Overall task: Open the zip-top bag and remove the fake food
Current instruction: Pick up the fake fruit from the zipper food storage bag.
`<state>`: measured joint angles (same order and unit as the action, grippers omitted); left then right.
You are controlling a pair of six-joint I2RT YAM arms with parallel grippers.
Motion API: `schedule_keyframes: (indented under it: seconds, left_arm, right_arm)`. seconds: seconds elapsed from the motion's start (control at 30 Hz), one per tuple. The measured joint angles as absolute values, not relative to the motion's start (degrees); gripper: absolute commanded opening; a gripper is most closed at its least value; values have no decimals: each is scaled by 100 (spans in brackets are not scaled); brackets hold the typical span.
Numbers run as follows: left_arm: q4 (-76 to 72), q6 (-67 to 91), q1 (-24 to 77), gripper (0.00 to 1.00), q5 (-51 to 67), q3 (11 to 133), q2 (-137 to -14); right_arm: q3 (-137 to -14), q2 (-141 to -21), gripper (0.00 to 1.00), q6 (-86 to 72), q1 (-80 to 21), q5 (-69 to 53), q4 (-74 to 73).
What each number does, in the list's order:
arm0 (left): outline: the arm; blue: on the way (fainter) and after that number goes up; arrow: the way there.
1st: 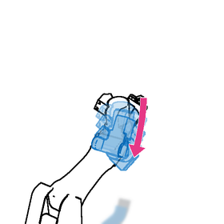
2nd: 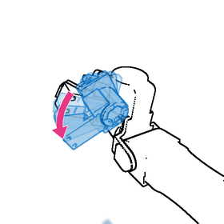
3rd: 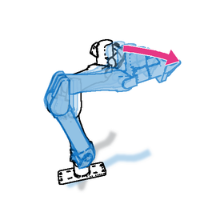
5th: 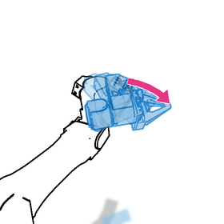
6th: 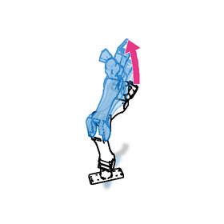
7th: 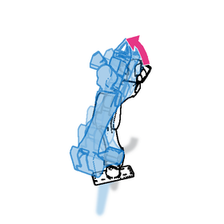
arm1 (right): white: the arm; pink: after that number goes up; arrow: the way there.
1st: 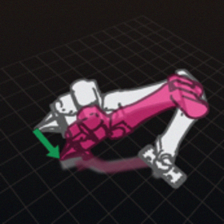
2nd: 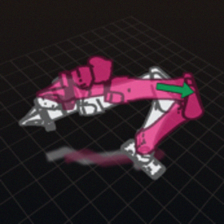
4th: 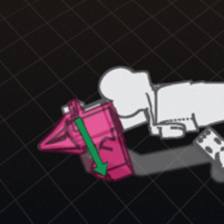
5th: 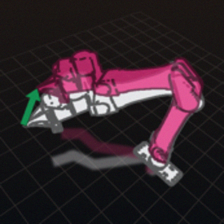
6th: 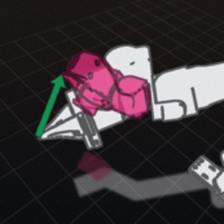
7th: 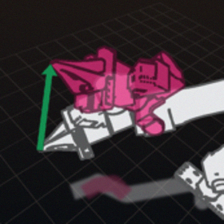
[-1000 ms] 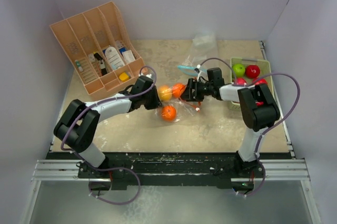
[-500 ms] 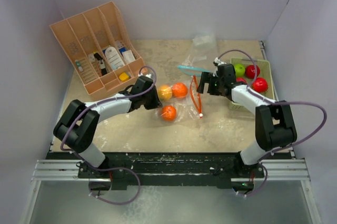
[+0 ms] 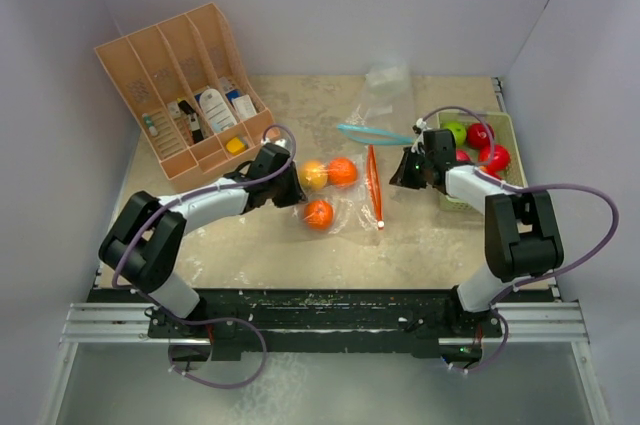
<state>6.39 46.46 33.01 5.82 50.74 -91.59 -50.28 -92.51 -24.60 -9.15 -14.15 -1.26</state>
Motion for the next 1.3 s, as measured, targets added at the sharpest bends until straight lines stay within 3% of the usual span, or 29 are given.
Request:
schedule_keyframes:
  seconds: [0.4, 0.43, 0.6, 0.7, 0.77, 1.1, 1.3]
  left_arm:
    - [670, 4287, 3607, 2, 198, 5310, -8477]
    - [670, 4287, 3614, 8, 193, 5317, -8488]
    - [790, 4372, 3612, 57, 150, 5312, -8739]
    - [939, 4440, 3612, 63, 51, 5282, -8737]
    - [1035, 4429, 3612, 57, -64, 5282, -8685]
    - [1422, 4005, 3612, 4, -403, 6219, -8433]
    - [1278, 3782, 3618, 0, -276, 7247, -9251]
  right_arm:
    - [-5013, -9574, 1, -2641, -1498, -2338, 714]
    - [-5011, -9612, 1, -2646, -1509, -2368, 735]
    - [-4829, -9939, 2, -2759, -1505, -2720, 1068]
    - [-4716, -9983, 3, -2827, -1505, -2928, 1190]
    - [-4654, -9983, 4, -2888, -1505, -3061, 1356]
    - [-4624, -10025, 4, -3098, -1505, -3446, 1920]
    - [-4624, -10025, 4, -3111, -1505, -3520, 1918]
